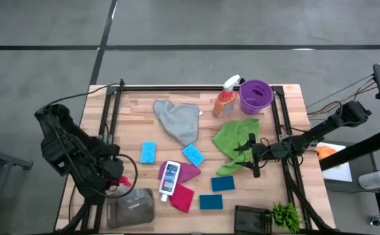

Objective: Pick & Place Kitchen Items
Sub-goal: Put the transparent spray bottle into the gray bin

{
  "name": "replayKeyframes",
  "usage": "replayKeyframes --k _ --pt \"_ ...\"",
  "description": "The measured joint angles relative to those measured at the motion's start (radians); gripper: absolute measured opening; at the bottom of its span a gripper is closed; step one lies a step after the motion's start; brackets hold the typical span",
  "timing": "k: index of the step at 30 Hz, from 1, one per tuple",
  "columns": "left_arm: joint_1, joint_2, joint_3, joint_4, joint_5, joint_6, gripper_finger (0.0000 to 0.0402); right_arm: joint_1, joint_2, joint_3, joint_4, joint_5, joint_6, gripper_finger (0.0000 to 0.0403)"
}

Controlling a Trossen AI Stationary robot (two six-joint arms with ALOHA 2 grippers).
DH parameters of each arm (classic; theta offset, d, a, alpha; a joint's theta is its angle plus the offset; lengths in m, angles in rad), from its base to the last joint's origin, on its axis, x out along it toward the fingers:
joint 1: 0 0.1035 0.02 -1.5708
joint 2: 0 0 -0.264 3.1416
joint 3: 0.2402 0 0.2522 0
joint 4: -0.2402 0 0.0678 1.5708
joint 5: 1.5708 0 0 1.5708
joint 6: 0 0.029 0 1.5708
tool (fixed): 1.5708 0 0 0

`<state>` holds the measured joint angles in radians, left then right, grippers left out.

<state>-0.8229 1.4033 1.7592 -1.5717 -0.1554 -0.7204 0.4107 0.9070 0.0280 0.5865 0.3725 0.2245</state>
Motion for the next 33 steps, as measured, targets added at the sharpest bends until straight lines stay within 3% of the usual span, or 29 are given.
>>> replayKeyframes --k 13,30,33 --pt "0.003 -0.007 -0.191 0.008 -0.025 0.013 0.0107 0.000 0.000 0.000 0.003 0.006 -0.003 0.0283" --pt "0.002 -0.001 -0.188 0.017 -0.057 0.008 0.0109 -0.001 0.000 0.000 0.005 0.016 -0.007 0.0283" --pt "0.002 0.002 -0.179 0.018 -0.059 0.008 0.0166 -0.001 0.000 0.000 0.005 0.016 -0.007 0.0283"
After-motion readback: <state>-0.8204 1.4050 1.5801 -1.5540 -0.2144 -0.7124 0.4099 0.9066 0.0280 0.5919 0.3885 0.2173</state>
